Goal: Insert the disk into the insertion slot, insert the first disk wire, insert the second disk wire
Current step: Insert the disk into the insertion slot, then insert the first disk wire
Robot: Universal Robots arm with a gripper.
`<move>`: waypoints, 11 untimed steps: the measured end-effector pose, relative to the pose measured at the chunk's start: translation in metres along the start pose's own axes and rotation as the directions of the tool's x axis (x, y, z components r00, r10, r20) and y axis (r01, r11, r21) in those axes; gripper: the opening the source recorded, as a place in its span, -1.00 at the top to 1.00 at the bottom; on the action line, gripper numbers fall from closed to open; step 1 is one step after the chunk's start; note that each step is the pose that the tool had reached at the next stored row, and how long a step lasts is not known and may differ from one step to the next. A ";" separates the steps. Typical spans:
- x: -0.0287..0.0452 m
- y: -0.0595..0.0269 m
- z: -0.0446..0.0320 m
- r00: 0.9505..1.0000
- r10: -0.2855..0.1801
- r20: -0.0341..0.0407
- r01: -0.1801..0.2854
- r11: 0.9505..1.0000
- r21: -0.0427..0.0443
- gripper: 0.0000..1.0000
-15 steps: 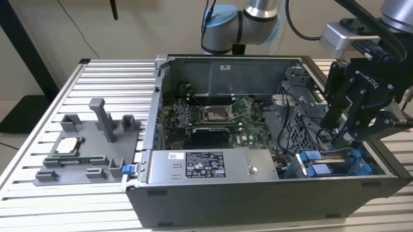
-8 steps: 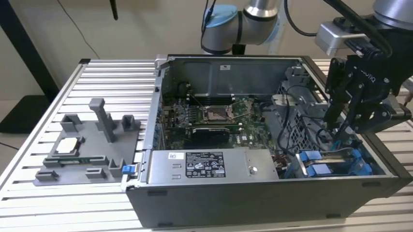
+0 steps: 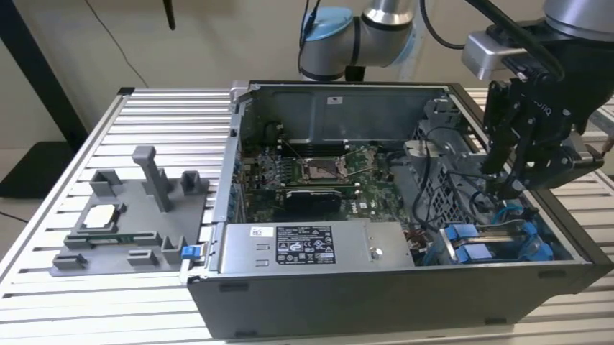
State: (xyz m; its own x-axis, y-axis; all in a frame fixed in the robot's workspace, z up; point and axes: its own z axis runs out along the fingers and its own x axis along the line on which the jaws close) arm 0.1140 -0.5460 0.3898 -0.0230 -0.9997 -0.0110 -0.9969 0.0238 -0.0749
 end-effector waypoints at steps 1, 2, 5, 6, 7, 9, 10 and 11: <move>0.0000 0.0001 0.0008 1.000 0.000 0.000 0.000 1.000 0.005 -1.00; 0.0000 0.0002 0.0016 1.000 0.000 0.000 0.000 1.000 0.009 -1.00; -0.0001 0.0011 0.0029 1.000 0.000 0.000 0.000 1.000 0.014 -1.00; -0.0004 0.0014 0.0029 1.000 0.000 0.000 0.000 1.000 0.014 -1.00; -0.0006 0.0019 0.0029 1.000 0.000 0.000 0.000 1.000 0.014 -1.00; -0.0007 0.0022 0.0030 1.000 0.000 0.000 0.000 1.000 0.014 -1.00; -0.0007 0.0022 0.0030 1.000 0.000 0.000 0.000 1.000 0.014 -1.00; -0.0007 0.0022 0.0030 1.000 0.000 0.000 0.000 1.000 0.014 -1.00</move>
State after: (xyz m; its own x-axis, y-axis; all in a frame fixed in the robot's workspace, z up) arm 0.1120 -0.5453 0.3866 -0.0229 -0.9997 -0.0113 -0.9957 0.0238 -0.0892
